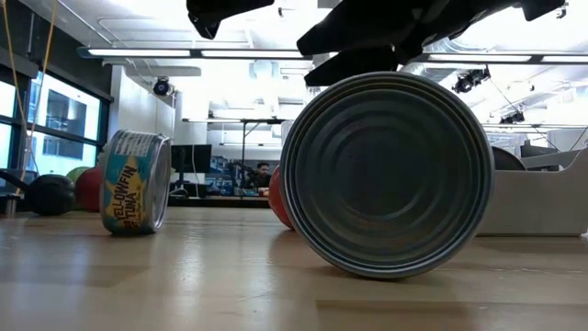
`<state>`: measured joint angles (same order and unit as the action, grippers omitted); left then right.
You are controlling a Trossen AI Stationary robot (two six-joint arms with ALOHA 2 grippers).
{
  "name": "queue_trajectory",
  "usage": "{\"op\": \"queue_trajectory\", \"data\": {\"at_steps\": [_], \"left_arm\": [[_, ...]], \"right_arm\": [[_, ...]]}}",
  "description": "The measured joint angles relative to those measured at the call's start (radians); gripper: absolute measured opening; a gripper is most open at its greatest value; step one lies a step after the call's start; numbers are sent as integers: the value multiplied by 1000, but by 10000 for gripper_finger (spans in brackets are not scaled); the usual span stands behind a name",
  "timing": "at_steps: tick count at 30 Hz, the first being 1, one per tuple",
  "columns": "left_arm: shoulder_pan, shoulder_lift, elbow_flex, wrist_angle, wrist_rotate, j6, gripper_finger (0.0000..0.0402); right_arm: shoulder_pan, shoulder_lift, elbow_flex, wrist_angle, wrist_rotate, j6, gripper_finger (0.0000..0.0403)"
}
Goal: Pick & Place Food Item
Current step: Put the red apple into the right transparent bin
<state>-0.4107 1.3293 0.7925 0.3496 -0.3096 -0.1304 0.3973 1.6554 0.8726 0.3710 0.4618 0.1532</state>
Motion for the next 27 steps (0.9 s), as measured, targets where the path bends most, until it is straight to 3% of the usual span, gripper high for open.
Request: {"op": "queue_trajectory", "data": {"at_steps": [7, 12, 20, 27], "left_arm": [[0, 0, 0, 0, 0, -1, 250], [0, 0, 0, 0, 0, -1, 250], [0, 0, 0, -2, 0, -1, 250], [0, 0, 0, -1, 0, -14, 250]], "right_arm": [[-15, 6, 0, -36, 1, 35, 396], [-11, 6, 0, -67, -104, 60, 395], [-23, 6, 0, -67, -24, 134, 394], [-75, 6, 66, -187, -133, 104, 394]]}}
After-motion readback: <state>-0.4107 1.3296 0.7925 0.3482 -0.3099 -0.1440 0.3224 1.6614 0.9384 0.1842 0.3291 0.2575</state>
